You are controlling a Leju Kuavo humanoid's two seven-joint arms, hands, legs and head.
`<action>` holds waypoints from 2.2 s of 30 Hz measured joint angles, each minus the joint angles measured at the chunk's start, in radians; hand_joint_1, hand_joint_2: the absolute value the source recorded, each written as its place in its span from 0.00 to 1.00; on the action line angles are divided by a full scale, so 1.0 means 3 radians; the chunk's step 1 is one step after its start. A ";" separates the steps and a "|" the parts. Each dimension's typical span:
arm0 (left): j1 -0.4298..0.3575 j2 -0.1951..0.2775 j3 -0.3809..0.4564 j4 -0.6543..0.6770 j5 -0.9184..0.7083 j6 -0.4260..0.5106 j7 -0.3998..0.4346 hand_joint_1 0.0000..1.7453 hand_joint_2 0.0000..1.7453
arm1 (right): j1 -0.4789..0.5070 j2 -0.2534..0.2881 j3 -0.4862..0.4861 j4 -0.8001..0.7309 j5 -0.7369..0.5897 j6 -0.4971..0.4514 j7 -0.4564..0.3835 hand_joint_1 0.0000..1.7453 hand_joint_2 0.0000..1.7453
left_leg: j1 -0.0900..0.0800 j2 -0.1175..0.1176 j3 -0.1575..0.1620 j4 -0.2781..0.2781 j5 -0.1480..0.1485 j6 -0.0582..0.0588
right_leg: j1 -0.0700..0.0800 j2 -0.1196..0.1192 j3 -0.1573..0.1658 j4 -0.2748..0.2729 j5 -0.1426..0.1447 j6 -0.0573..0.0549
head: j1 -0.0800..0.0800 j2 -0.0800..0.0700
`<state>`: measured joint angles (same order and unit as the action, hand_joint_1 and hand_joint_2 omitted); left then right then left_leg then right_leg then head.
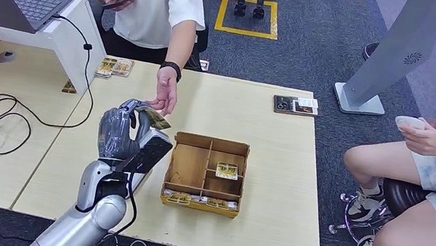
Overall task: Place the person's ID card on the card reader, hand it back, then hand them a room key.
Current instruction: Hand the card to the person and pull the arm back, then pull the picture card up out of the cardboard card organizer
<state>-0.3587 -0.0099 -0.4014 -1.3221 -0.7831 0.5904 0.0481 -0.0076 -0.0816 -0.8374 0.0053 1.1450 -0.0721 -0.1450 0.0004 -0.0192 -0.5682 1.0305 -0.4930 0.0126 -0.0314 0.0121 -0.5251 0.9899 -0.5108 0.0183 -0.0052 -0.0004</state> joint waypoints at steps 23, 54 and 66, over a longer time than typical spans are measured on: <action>-0.0622 -0.0041 -0.0105 0.0850 -0.0320 0.0194 0.0389 0.82 1.00 | -0.0068 0.0000 0.0058 0.0000 0.0193 0.0004 0.0030 0.00 1.00 | 0.0000 0.0001 -0.0002 0.0001 0.0000 0.0000 | 0.0000 0.0002 -0.0002 0.0000 0.0000 0.0000 | 0.0000 0.0000; -0.0501 -0.0143 -0.0001 0.0923 -0.0239 0.0269 -0.0044 0.00 1.00 | -0.0047 -0.0001 0.0035 0.0000 0.0294 -0.0067 0.0038 0.00 1.00 | 0.0000 0.0000 -0.0005 0.0001 0.0000 0.0000 | 0.0000 0.0001 0.0001 0.0001 0.0000 0.0000 | 0.0000 0.0000; -0.0472 -0.0144 0.0061 0.0922 -0.0204 0.0269 -0.0068 0.00 1.00 | -0.0046 -0.0017 0.0032 0.0000 0.0298 -0.0077 0.0037 0.00 1.00 | 0.0000 0.0000 -0.0005 0.0001 0.0000 0.0000 | 0.0000 0.0001 0.0001 0.0001 0.0000 0.0000 | 0.0000 0.0000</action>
<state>-0.5003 -0.0530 -0.3831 -1.0456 -0.8442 0.6710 0.0278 -0.0215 -0.0868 -0.8278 0.0053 1.2344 -0.0952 -0.1339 0.0004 -0.0192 -0.5698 1.0308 -0.4930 0.0126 -0.0314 0.0124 -0.5249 0.9901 -0.5106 0.0184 -0.0053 -0.0004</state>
